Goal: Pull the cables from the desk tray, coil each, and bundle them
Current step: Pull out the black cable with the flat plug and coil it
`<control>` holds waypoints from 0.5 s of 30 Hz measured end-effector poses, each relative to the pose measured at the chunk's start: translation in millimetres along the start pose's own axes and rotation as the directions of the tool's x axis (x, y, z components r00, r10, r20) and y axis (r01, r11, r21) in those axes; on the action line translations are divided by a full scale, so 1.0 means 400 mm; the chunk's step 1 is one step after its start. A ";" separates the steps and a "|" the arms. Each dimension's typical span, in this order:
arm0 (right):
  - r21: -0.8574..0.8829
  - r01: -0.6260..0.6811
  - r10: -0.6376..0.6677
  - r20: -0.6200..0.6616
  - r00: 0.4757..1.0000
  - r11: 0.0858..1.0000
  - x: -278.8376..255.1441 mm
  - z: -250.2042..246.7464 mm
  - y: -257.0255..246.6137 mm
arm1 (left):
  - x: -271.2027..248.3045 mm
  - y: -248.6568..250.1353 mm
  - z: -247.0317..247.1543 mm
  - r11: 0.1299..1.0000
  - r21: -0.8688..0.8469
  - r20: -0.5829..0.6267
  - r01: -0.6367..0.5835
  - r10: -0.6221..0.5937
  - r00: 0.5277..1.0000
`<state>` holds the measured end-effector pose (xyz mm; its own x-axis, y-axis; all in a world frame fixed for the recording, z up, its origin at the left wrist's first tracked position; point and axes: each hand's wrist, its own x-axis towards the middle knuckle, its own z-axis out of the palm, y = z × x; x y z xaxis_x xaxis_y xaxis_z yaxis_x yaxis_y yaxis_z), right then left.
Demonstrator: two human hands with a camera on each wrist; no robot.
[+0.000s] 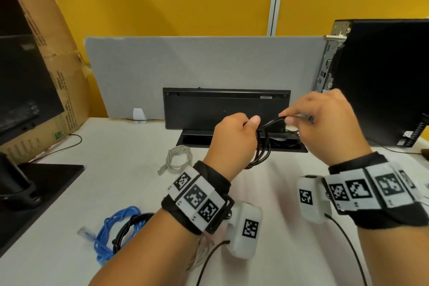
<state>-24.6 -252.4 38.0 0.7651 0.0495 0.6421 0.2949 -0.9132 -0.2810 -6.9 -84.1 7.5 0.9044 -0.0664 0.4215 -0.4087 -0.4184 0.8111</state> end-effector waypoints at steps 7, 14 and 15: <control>0.271 0.055 -0.011 -0.162 0.987 0.961 -0.003 0.027 -0.016 | -0.009 0.022 -0.011 0.804 -0.556 0.173 0.209 -0.134 0.976; 0.700 -0.232 0.218 0.111 0.970 0.675 -0.012 0.023 -0.046 | -0.020 0.035 -0.005 0.687 -0.698 0.179 0.202 -0.107 0.978; 0.759 -0.303 0.234 0.202 0.951 0.576 -0.012 0.017 -0.054 | -0.019 0.034 -0.006 0.688 -0.702 0.157 0.185 -0.103 0.982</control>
<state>-30.7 -230.0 36.1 0.9123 -0.0845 0.4007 0.3728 -0.2338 -0.8980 -19.6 -87.0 16.5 0.9497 -0.1647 0.2665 -0.2001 0.3355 0.9206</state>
